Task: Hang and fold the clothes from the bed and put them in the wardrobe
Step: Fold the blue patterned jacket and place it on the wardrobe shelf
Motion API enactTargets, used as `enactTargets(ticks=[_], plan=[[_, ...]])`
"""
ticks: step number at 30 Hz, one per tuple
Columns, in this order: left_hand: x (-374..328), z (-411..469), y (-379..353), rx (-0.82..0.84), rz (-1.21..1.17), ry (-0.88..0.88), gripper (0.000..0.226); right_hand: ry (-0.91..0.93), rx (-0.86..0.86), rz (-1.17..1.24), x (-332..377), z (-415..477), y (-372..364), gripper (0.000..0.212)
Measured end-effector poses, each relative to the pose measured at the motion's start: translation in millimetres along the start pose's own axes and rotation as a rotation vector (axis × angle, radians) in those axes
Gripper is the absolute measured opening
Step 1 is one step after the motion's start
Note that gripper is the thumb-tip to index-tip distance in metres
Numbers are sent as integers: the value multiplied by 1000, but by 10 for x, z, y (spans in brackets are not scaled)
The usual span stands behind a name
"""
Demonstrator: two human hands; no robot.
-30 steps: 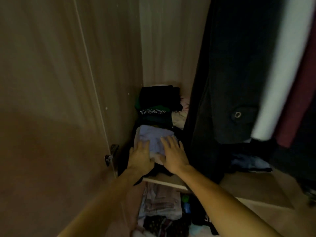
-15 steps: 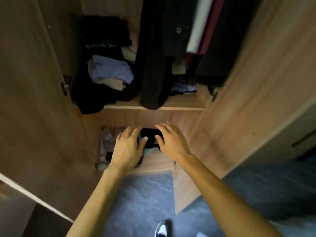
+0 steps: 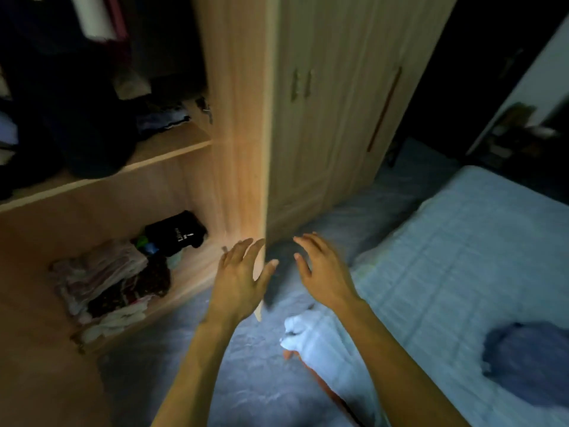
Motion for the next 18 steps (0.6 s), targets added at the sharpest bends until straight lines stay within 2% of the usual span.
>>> enactTargets(ticks=[6,12,18], plan=[[-1554,-258,-891,130,-70,-180,65,-158,-161,-65,-1120,-1240,1312,39],[-3396,-802,-1929,360,-184,-406,66,-478,-393,-112,-2188,-2864,2611,34],[-4815,-1147,-2494,548,-216,-601,52,-710,-600,-82,-2798,-4070,3358,35]])
Point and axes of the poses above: each hand's wrist, its own z-axis towards the middle knuckle, its own y-axis out of the back of the hand, x = y × z, the point moved 1 cm from there along z, towards the middle knuckle, and after that the axes turned 9 degrees about z, right-handed, at the moved point
